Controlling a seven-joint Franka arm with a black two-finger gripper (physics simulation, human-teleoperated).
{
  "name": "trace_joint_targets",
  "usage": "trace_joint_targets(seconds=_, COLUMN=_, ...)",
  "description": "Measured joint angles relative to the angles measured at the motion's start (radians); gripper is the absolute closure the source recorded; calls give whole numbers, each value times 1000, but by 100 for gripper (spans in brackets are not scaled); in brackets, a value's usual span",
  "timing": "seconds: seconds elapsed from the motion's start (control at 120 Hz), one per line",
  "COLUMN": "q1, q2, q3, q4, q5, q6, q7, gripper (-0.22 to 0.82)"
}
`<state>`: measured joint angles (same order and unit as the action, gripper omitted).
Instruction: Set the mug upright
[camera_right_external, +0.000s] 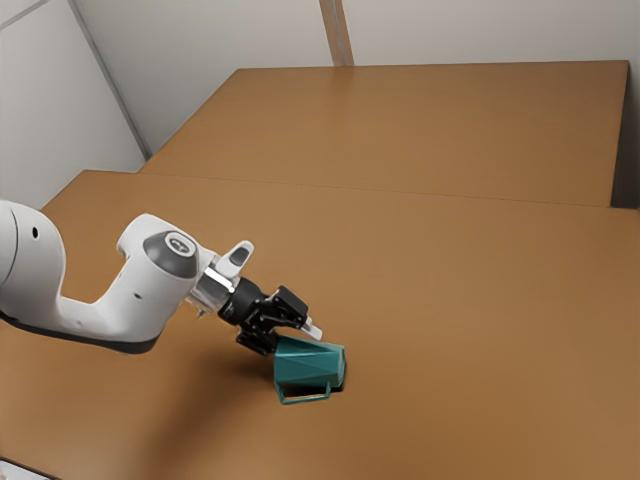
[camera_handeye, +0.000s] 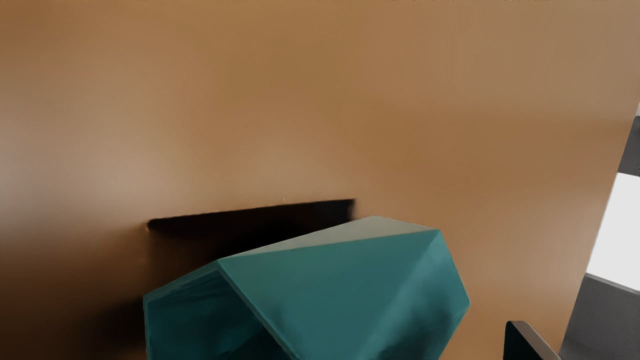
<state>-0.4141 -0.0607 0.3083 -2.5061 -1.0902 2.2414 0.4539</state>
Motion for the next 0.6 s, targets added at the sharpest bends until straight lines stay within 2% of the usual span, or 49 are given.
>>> trace_joint_targets(seconds=0.167, q1=-14, q2=-6, q3=-1, q4=12, q5=-10, q6=5, q7=23, gripper=53)
trace_joint_targets(seconds=0.267, q1=-22, q2=-8, q3=-1, q4=18, q5=-16, q6=8, q7=34, gripper=64)
trace_joint_targets(seconds=0.417, q1=-40, q2=-13, q3=-6, q4=19, q5=-24, q6=22, q7=44, gripper=72)
trace_joint_targets(seconds=0.6, q1=-73, q2=-24, q3=-13, q4=24, q5=-20, q6=49, q7=45, gripper=76)
